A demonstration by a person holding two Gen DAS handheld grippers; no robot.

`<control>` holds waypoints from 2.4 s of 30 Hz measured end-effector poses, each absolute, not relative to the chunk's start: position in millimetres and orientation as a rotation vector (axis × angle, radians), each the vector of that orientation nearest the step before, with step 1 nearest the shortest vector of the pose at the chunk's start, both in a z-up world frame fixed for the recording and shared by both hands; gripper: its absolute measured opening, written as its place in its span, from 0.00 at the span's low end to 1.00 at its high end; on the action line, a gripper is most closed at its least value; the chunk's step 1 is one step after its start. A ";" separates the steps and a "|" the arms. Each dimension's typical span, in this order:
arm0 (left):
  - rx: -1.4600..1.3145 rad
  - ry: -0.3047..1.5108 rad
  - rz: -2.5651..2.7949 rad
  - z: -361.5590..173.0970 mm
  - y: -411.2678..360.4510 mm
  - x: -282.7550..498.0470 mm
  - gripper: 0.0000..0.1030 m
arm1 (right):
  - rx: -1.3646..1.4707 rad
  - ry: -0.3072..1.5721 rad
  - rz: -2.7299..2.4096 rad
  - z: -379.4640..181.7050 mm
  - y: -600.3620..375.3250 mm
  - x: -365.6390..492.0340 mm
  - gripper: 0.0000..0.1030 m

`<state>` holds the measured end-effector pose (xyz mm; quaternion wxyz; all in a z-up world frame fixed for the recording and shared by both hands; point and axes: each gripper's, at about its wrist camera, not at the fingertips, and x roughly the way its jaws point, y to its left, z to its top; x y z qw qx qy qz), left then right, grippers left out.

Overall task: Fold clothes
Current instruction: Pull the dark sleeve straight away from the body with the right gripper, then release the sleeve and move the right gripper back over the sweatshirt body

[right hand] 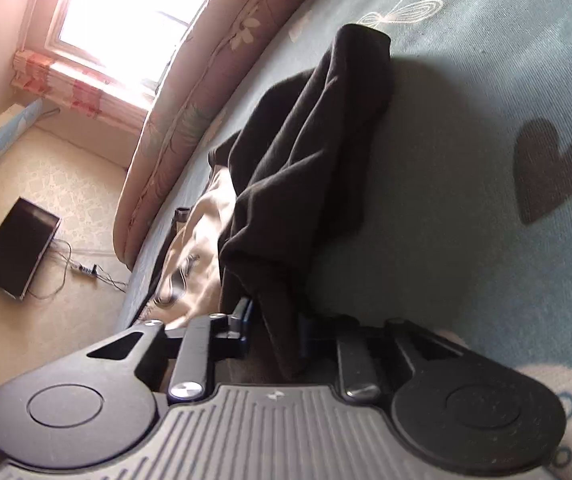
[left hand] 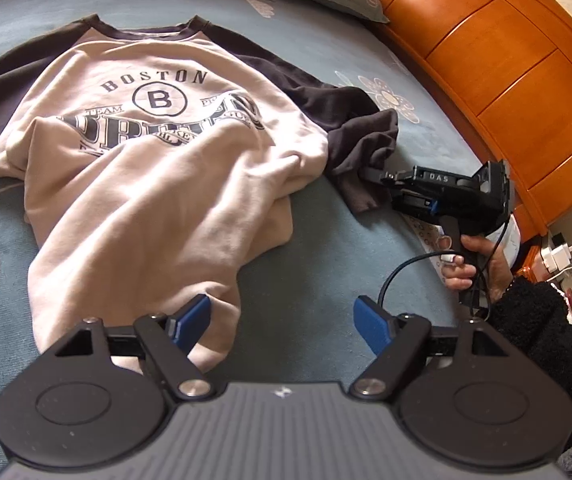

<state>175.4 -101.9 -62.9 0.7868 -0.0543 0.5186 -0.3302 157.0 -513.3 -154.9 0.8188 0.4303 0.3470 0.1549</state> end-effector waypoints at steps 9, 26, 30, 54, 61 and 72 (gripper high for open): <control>-0.105 1.111 -0.684 -59.7 -98.2 176.4 0.76 | 0.577 0.818 0.163 -104.1 -480.4 162.9 0.12; -0.101 1.117 -0.680 -63.5 -104.5 181.3 0.76 | 0.017 0.958 -0.402 -23.7 -641.0 170.0 0.12; -0.101 1.119 -0.668 -63.9 -103.1 184.4 0.76 | -0.015 0.982 -0.518 -21.2 -672.5 179.7 0.12; -0.093 1.068 -0.668 -51.0 -94.5 175.7 0.76 | 0.035 0.914 -0.556 -8.5 -644.8 196.4 0.59; -0.077 1.019 -0.656 -38.4 -74.6 156.9 0.76 | 0.170 0.840 -0.188 14.1 -559.4 181.4 0.67; -0.080 1.045 -0.589 -53.6 -30.4 130.0 0.76 | 0.294 0.956 0.358 -29.7 -375.5 139.7 0.74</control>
